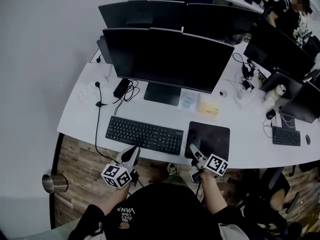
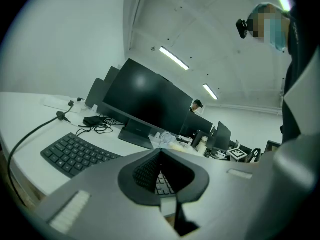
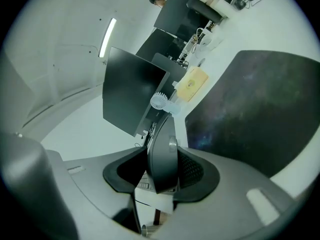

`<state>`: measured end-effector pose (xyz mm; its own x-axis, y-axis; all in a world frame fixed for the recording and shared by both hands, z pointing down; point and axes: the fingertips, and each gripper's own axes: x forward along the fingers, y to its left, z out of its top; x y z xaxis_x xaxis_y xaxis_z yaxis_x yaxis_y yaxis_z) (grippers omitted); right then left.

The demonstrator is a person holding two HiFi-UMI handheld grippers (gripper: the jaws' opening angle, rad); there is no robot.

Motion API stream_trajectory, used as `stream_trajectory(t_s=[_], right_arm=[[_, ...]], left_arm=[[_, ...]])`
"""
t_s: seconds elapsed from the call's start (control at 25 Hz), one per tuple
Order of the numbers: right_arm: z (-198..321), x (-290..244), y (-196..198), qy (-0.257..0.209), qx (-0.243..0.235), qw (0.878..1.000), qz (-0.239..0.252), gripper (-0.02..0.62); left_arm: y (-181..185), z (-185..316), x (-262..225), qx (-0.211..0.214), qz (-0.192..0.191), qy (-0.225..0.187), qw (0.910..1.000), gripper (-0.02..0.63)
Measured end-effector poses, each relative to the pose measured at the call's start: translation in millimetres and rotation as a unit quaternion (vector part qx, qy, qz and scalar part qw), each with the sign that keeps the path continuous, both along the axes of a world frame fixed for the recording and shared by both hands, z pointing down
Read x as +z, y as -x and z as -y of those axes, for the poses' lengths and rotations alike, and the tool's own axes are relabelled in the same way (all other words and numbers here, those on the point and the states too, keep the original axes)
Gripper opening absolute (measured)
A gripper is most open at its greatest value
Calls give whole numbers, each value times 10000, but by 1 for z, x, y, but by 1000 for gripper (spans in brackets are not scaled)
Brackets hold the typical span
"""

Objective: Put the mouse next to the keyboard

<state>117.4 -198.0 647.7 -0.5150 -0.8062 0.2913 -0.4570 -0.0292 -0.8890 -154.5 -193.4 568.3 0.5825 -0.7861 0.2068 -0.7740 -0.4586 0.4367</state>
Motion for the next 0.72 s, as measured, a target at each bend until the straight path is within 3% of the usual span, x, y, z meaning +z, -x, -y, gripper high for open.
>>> stream_trajectory(t_s=[0.72], right_arm=[[58,42,-24,677,-682,9951,-224,179]], left_arm=[[-41,57,12,-371,54,92,9993,2]])
